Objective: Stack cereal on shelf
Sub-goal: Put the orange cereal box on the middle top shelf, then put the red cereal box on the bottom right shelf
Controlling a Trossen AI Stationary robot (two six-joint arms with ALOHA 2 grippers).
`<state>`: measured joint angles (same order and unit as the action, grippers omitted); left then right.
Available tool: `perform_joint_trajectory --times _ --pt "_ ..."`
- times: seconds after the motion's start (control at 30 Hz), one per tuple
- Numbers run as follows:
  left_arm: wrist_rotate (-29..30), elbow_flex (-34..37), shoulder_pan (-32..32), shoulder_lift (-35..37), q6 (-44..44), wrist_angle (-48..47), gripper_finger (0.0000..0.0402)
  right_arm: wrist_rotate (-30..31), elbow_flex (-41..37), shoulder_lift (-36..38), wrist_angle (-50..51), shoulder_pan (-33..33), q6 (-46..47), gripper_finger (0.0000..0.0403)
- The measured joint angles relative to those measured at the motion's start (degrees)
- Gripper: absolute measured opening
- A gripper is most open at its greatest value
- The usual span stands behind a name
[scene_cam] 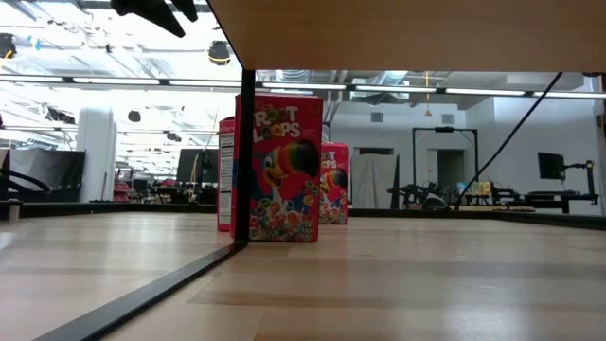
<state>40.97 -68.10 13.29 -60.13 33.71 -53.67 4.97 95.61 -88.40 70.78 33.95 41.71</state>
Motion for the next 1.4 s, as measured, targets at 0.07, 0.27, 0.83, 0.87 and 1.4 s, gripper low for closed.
perform_joint_trajectory --times 0.07,0.27,0.83,0.87,1.4 --pt "0.0 0.0 0.0 0.0 0.0 0.0 0.0255 1.4 0.0 0.0 -0.1 0.0 -0.2 0.0059" --pt "0.0 0.0 0.0 0.0 0.0 0.0 0.0255 2.5 0.0 0.0 -0.5 -1.1 -0.6 0.0059" --pt "0.0 0.0 0.0 0.0 -0.5 0.0 0.0255 2.2 0.0 -0.9 -4.9 -6.3 -11.6 0.0059" --pt "0.0 0.0 0.0 0.0 -0.7 0.0 0.0255 1.9 -0.1 -0.9 -5.1 -6.6 -12.4 0.0059" --pt "0.0 0.0 0.0 0.0 -2.4 0.0 0.0255 -2.1 0.0 -1.0 -6.9 -23.4 -35.6 0.0139"
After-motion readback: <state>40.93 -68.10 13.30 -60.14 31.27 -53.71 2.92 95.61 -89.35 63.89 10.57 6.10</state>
